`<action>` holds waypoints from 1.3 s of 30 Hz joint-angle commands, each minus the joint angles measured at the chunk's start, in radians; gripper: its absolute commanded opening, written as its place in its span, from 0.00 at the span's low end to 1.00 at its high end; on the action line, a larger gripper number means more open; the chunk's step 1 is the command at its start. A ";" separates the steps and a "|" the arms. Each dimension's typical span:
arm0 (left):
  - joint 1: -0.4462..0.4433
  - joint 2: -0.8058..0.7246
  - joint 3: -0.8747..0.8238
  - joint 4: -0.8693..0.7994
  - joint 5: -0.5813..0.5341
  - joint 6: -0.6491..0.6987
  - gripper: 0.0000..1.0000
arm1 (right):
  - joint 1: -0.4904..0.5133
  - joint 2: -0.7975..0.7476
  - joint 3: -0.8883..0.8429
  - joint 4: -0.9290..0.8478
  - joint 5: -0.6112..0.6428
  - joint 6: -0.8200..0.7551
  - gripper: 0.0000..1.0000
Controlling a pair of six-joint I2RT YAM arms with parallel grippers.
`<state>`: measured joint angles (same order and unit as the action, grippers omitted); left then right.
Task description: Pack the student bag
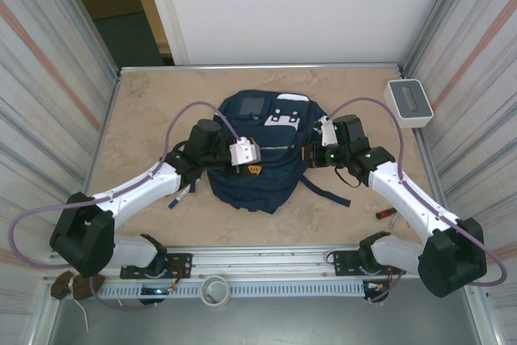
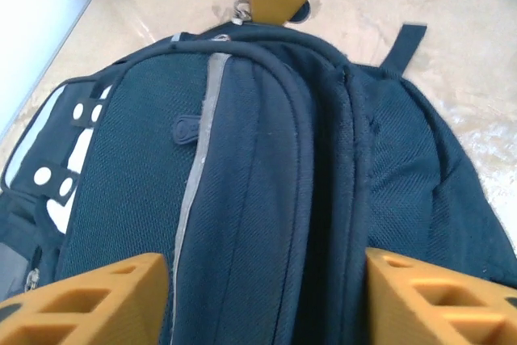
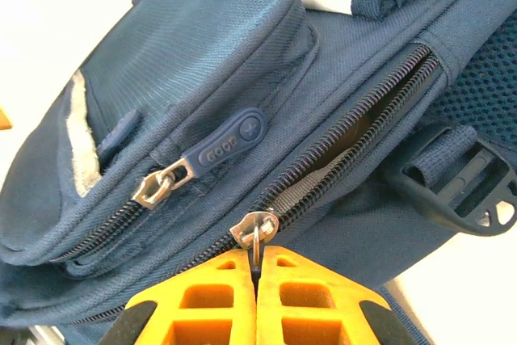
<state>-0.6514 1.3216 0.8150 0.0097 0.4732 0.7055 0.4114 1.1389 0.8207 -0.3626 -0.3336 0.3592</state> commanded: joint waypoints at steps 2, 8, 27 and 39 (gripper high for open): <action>-0.107 -0.026 0.039 -0.061 -0.209 -0.001 0.73 | 0.049 -0.084 0.020 0.044 -0.007 0.030 0.00; -0.192 0.059 0.101 -0.088 -0.316 0.001 0.71 | 0.100 -0.104 0.035 0.046 0.002 0.040 0.00; -0.016 -0.050 -0.039 0.110 0.180 0.036 0.00 | -0.163 0.119 0.132 -0.138 0.186 -0.054 0.02; -0.024 0.058 0.007 0.122 0.175 0.017 0.00 | -0.203 -0.039 0.095 -0.111 -0.048 -0.034 0.42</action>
<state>-0.6754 1.3735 0.7815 0.0795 0.5823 0.7544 0.2295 1.1542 0.9344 -0.4988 -0.3225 0.3096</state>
